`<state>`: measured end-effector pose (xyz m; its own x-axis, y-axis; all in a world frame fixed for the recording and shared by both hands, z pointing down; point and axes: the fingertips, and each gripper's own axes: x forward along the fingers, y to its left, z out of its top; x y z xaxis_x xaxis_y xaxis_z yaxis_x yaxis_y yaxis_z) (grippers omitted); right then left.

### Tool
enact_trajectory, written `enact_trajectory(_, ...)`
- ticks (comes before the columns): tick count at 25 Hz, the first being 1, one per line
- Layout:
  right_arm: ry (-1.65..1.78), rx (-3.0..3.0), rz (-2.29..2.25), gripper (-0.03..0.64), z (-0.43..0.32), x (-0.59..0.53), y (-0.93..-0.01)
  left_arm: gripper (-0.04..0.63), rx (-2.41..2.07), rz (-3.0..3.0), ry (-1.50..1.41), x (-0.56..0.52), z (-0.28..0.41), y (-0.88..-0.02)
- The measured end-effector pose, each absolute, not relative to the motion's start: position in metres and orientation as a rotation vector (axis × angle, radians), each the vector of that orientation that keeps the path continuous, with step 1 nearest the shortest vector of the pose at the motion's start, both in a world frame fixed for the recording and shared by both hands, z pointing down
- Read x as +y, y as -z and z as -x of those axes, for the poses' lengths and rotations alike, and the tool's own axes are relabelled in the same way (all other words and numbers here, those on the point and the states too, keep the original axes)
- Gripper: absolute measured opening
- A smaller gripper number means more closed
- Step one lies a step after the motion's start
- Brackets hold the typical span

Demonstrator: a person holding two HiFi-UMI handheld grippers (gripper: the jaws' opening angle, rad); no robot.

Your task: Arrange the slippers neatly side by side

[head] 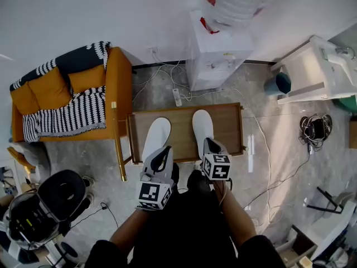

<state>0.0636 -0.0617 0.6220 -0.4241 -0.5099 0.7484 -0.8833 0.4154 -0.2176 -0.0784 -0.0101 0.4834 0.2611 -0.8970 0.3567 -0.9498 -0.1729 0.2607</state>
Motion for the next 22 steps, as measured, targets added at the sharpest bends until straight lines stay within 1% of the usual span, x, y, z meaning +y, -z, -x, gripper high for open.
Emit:
enact_trajectory(8, -0.663, -2.239, -1.206, 0.012, -0.065, -0.045, -0.558, 0.015, -1.706, -2.124, -0.158, 0.0, 0.068, -0.475)
enact_trajectory(17, -0.529, -2.446, -1.222, 0.012, -0.06, -0.002, -0.478, 0.015, -1.716, -2.136, -0.17, 0.011, 0.055, -0.472)
enact_trajectory(22, -0.48, -2.507, -1.201, 0.012, -0.058, 0.01, -0.454, 0.015, -1.722, -2.135, -0.183, 0.017, 0.05, -0.475)
